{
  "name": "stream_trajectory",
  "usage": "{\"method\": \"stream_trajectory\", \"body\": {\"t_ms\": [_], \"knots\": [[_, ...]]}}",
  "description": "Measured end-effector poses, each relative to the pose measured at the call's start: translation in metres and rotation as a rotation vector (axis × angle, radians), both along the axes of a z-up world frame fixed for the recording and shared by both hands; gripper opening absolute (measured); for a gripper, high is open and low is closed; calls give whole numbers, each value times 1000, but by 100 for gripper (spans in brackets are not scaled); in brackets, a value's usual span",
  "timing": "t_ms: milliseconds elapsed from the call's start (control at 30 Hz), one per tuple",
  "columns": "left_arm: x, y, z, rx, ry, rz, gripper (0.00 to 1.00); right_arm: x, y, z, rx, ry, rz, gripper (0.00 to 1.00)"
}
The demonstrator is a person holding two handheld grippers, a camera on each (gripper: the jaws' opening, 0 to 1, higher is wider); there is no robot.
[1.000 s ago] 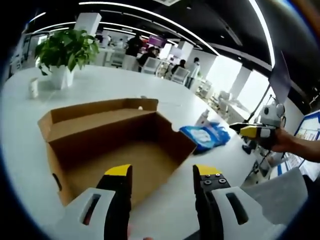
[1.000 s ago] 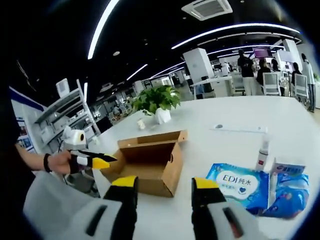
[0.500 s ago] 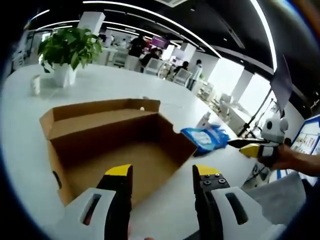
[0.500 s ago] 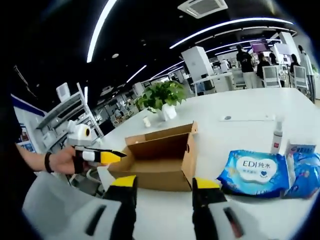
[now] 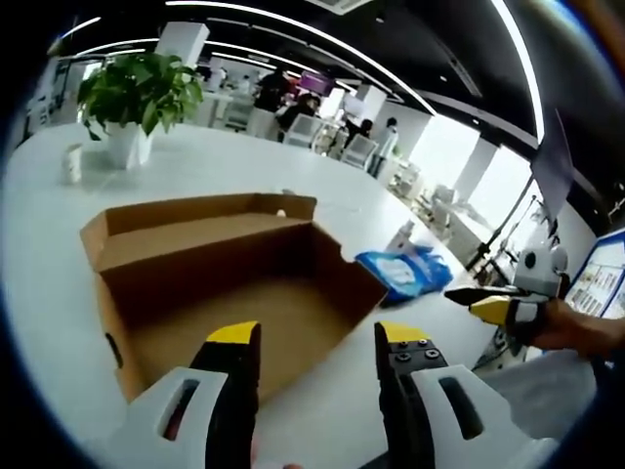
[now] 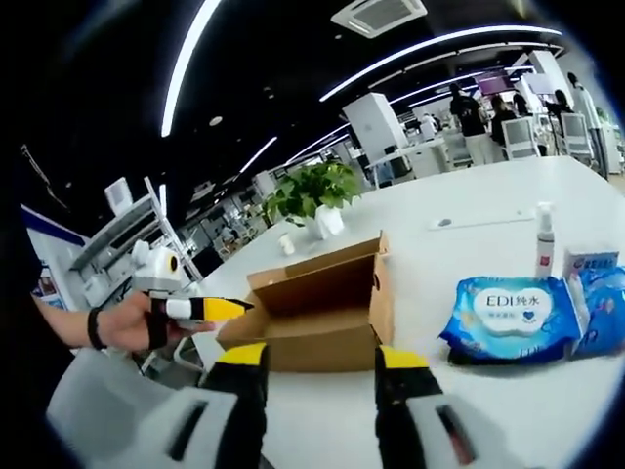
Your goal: Operate the shoe box by opening the lid, removing the specified soft item, and placing it in the target area until the item is outside and the box remains undamaged.
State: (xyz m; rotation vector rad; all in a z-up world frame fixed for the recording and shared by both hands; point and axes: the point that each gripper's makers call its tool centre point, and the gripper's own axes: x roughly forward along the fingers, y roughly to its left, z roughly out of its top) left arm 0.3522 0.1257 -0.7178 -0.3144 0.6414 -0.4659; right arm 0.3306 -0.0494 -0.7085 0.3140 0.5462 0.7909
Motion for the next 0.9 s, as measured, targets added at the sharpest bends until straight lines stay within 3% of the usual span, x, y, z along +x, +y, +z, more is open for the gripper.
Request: {"method": "stream_trajectory", "body": {"t_ms": [167, 467, 700, 800, 900], "knots": [[0, 6, 3, 15, -1, 5, 47, -3, 4, -7, -30, 2, 11, 41], [-3, 38, 10, 63, -23, 74, 46, -8, 7, -11, -47, 11, 31, 41], [-4, 77, 18, 97, -39, 175, 46, -8, 7, -11, -47, 16, 24, 41], [-3, 100, 15, 110, -19, 260, 45, -9, 8, -12, -49, 18, 25, 41], [-5, 111, 12, 122, -7, 306, 45, -9, 9, -12, -54, 15, 30, 41]]}}
